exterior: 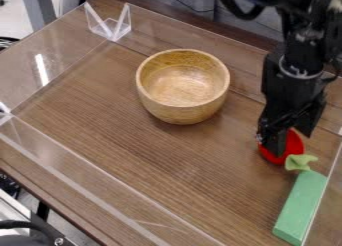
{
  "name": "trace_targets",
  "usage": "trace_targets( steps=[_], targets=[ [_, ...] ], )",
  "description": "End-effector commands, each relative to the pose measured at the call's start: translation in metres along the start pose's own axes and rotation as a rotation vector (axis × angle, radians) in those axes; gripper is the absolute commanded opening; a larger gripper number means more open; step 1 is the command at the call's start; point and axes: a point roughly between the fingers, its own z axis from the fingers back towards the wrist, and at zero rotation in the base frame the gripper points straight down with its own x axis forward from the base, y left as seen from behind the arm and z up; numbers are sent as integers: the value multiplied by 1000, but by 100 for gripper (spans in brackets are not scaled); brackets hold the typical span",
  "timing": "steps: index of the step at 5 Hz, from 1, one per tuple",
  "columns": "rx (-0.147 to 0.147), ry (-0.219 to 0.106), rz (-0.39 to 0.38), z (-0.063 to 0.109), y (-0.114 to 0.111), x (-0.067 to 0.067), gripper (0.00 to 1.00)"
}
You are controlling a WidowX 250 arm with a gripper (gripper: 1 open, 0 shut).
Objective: Move the red fruit to the left
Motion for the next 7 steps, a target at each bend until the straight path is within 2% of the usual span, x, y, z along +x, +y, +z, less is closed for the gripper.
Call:
trace_targets(
  steps=[1, 3, 6, 7],
  targets=[
    [-47, -13, 31, 1, -8, 4, 100],
    [-57, -5, 22, 3, -21, 10, 100],
    [-68, -21, 48, -1, -25, 13, 100],
    [-67, -20, 15, 1, -20, 14, 100]
  ],
)
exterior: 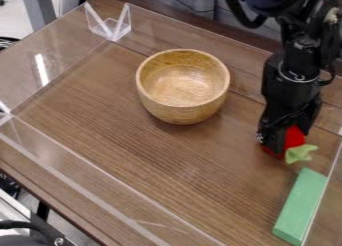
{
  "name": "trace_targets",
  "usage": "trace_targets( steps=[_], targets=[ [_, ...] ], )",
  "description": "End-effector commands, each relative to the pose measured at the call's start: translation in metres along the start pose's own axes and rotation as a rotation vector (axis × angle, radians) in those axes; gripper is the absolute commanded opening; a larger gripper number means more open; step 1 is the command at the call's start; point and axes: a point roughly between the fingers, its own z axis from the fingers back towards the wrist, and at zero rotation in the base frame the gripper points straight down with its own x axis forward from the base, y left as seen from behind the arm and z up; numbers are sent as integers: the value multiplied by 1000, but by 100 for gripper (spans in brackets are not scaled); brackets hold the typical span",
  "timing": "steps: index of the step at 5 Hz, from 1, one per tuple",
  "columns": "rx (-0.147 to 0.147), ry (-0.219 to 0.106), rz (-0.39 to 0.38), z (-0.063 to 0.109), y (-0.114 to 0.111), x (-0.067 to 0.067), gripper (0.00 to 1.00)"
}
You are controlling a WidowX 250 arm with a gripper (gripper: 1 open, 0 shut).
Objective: Move the red fruit to the left
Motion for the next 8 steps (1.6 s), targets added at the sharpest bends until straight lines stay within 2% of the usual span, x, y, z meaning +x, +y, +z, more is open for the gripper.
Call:
trace_targets(
  steps=[1, 2, 3, 5, 7, 8],
  targets=[
    [-75, 40, -26, 36, -8, 1, 0],
    [-103, 89, -71, 66, -6, 9, 0],
    [-119, 109, -100, 92, 7, 32, 0],
    [-137, 93, -49, 136, 41, 87, 0],
    [-143, 33, 56, 145, 97, 135, 0],
    [-141, -2, 102, 141, 126, 153, 0]
  ],
)
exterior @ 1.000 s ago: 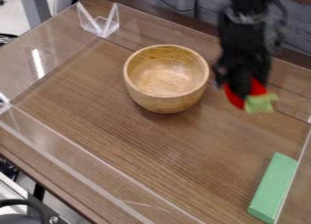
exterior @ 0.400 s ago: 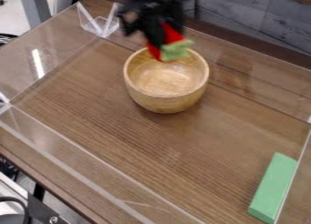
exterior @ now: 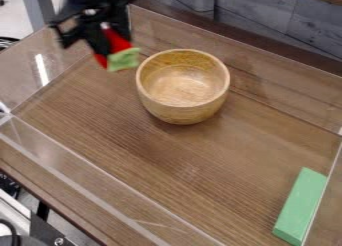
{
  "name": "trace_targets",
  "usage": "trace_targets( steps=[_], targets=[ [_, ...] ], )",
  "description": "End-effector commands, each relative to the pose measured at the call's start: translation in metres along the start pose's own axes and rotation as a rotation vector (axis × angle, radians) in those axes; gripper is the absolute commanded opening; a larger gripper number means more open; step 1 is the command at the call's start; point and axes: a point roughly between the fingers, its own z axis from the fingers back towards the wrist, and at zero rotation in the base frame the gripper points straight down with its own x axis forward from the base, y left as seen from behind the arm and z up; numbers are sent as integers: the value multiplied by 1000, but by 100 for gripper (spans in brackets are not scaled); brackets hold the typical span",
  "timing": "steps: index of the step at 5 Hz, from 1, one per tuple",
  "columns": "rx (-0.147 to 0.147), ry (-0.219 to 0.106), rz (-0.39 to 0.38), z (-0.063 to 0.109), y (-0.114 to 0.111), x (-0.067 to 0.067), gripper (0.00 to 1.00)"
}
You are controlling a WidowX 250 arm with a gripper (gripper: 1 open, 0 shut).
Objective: Move the red fruit to the left
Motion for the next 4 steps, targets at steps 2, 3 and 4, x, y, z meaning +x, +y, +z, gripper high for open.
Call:
trace_targets(
  steps=[2, 3, 4],
  targets=[
    [-15, -103, -34, -1, 35, 23, 0],
    [2, -125, -92, -13, 34, 32, 0],
    [19, -144, -153, -25, 33, 40, 0]
  ],
)
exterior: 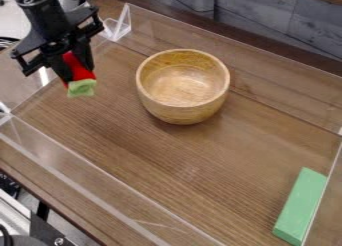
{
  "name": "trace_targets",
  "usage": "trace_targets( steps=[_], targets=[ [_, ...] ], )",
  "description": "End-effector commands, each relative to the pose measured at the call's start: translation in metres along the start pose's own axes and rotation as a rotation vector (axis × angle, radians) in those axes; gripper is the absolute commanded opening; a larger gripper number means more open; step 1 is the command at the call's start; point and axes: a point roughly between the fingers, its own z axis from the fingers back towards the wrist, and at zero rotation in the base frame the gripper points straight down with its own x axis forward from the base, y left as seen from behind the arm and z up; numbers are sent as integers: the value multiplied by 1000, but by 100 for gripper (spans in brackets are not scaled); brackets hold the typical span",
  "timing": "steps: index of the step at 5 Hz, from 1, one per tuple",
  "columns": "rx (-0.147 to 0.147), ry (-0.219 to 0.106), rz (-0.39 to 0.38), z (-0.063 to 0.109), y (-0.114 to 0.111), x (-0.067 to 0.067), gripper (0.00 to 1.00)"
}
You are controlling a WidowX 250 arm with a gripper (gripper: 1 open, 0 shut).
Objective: Move the red fruit to the left
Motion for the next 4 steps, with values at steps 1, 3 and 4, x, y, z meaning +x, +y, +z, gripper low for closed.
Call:
trace_targets(
  steps=[1, 3, 4],
  targets=[
    [5, -44, -24, -13, 2, 9, 0],
    [32, -81, -68, -47, 0, 24, 0],
    [41, -84, -85, -62, -5, 33, 0]
  ],
)
